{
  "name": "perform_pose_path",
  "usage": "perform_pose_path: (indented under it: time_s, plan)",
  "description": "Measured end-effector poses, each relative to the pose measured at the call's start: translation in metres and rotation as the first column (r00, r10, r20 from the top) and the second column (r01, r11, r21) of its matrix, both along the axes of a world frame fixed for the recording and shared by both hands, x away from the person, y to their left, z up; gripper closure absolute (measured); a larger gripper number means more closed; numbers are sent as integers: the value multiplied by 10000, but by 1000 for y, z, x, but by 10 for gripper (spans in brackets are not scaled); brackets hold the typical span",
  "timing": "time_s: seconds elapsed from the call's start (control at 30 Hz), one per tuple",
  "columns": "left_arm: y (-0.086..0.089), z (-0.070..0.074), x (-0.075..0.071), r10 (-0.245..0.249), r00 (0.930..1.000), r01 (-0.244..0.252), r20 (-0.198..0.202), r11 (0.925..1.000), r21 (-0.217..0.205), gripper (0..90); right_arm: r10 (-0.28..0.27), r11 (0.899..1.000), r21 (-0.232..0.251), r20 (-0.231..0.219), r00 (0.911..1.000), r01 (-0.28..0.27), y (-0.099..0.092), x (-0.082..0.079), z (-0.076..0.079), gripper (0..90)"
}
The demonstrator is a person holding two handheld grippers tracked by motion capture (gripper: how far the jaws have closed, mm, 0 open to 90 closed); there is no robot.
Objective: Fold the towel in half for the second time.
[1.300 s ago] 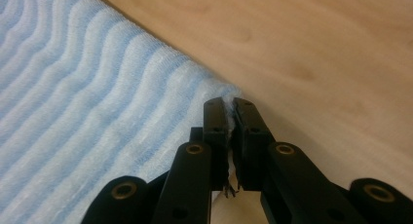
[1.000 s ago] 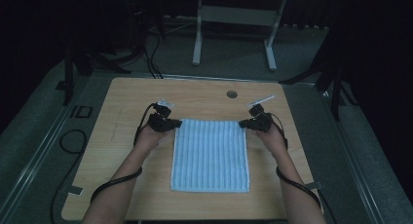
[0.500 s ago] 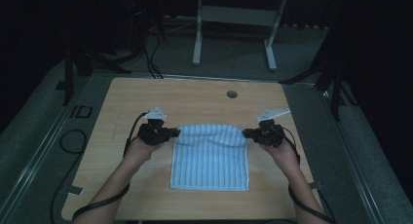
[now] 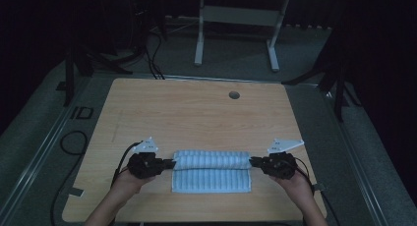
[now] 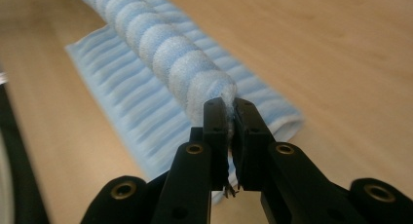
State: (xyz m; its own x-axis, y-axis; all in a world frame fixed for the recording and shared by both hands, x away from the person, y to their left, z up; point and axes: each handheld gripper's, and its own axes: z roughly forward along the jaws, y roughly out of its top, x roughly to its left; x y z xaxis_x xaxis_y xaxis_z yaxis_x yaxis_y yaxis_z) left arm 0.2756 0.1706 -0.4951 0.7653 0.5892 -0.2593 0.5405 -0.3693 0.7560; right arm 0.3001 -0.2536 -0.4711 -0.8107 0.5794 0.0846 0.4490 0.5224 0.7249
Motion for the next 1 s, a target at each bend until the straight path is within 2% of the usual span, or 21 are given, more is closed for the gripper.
perform_pose_path:
  time_s: [0.13,0.17,0.2,0.27,0.3,0.33,0.37,0.4,0.47,0.53,0.67,0.77,0.83,0.93,1.0]
  plan:
    - [1,-4,-10,-58,9999,58,-105,10000,33,860,81,9998,178,-184,9998,-78,-1,-13,-5,850]
    - [0,-7,-18,-196,9997,198,-153,9998,82,860,145,9998,112,-211,9997,-143,-1,-17,-7,850]
    - [0,-9,-22,-221,9995,222,-222,9997,64,858,144,9998,108,-304,9994,-140,-2,-27,-11,850]
    - [-1,-13,-27,-472,9979,472,-435,9989,-9,849,229,9997,47,-457,9987,-227,-2,-34,-16,846]
    - [-1,-15,-30,-634,9972,632,-407,9980,-78,816,236,9997,3,-570,9981,-236,-3,-36,-19,800]
    - [0,-15,-34,-900,9957,893,-238,9957,-254,751,295,9996,60,-742,9968,-292,-4,-38,-22,713]
    - [0,-14,-36,-982,9951,979,-113,9949,-228,678,159,9998,-70,-673,9976,-164,-5,-40,-24,694]
    - [0,-12,-37,-881,9961,880,-39,9960,-119,651,-21,9996,-282,-456,9990,8,-5,-42,-24,694]
    - [0,-8,-36,-708,9975,707,-80,9975,-40,623,65,9992,-391,-292,9996,-76,-3,-44,-21,686]
    - [-1,-5,-32,-608,9981,609,-102,9981,51,623,122,9995,-274,-116,9999,-125,-1,-41,-17,686]
    - [-9,-9,-21,-483,9985,491,-256,9983,321,601,314,9992,-241,-296,9991,-321,7,-26,-18,661]
    - [-17,-14,-12,-289,9994,300,-166,9972,683,602,285,9990,-318,-432,9987,-299,13,-13,-24,611]
    - [-20,-18,-6,-201,9996,219,-215,9957,902,603,85,9984,-555,-490,9988,-112,16,-4,-31,606]
    - [-24,-24,1,-146,9993,180,-348,9949,988,605,20,9982,-593,-726,9974,-63,16,6,-39,611]
    - [-25,-30,6,-91,9989,138,-452,9942,1069,605,-3,9974,-722,-683,9977,-46,18,9,-43,615]
